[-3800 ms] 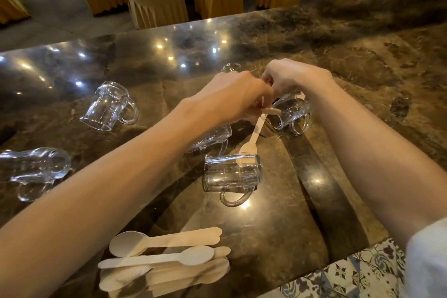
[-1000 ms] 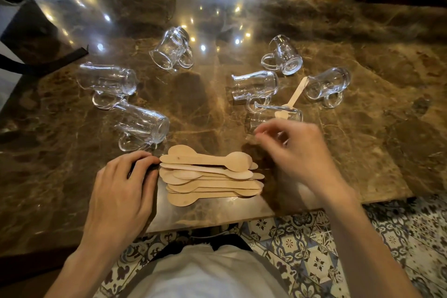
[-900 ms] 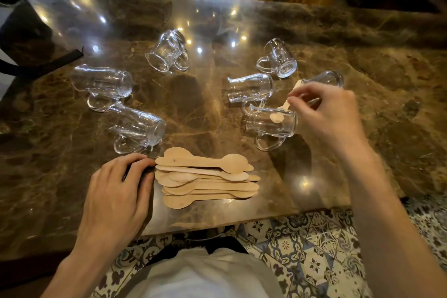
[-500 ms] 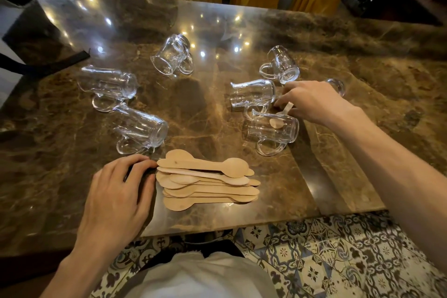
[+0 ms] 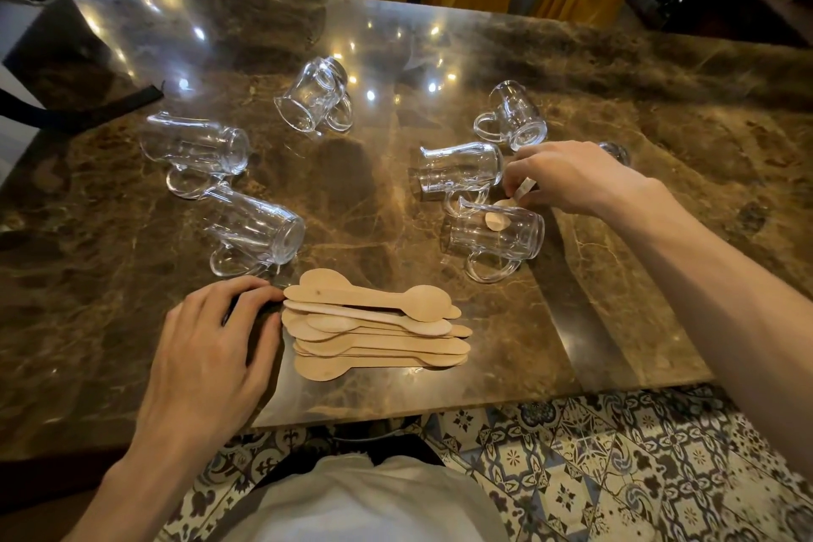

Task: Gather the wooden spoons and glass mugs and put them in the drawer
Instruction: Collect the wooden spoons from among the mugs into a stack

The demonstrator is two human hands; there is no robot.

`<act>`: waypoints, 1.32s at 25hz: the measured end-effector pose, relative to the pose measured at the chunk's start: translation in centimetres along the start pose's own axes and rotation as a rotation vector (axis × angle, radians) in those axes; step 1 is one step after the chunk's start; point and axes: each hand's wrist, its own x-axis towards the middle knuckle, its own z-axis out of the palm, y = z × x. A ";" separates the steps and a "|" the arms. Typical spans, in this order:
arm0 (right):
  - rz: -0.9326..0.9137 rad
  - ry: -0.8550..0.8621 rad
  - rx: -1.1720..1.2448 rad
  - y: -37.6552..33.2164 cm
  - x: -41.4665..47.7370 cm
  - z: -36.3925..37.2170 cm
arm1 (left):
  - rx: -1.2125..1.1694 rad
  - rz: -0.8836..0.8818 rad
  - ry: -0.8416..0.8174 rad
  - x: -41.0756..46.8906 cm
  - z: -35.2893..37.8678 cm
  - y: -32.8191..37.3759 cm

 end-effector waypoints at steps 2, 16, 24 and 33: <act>-0.017 -0.012 0.000 0.3 -0.2 -0.3 | -0.004 0.001 0.007 0.0 0.0 0.0; -0.051 0.031 -0.012 1.2 0.2 0.0 | -0.003 -0.006 0.017 -0.1 0.2 0.0; -0.072 0.116 0.013 1.2 1.2 0.6 | 0.002 0.004 0.037 -0.2 0.4 -0.1; -0.158 0.072 -0.099 2.5 1.7 -0.8 | -0.008 0.017 0.046 -0.1 0.4 -0.2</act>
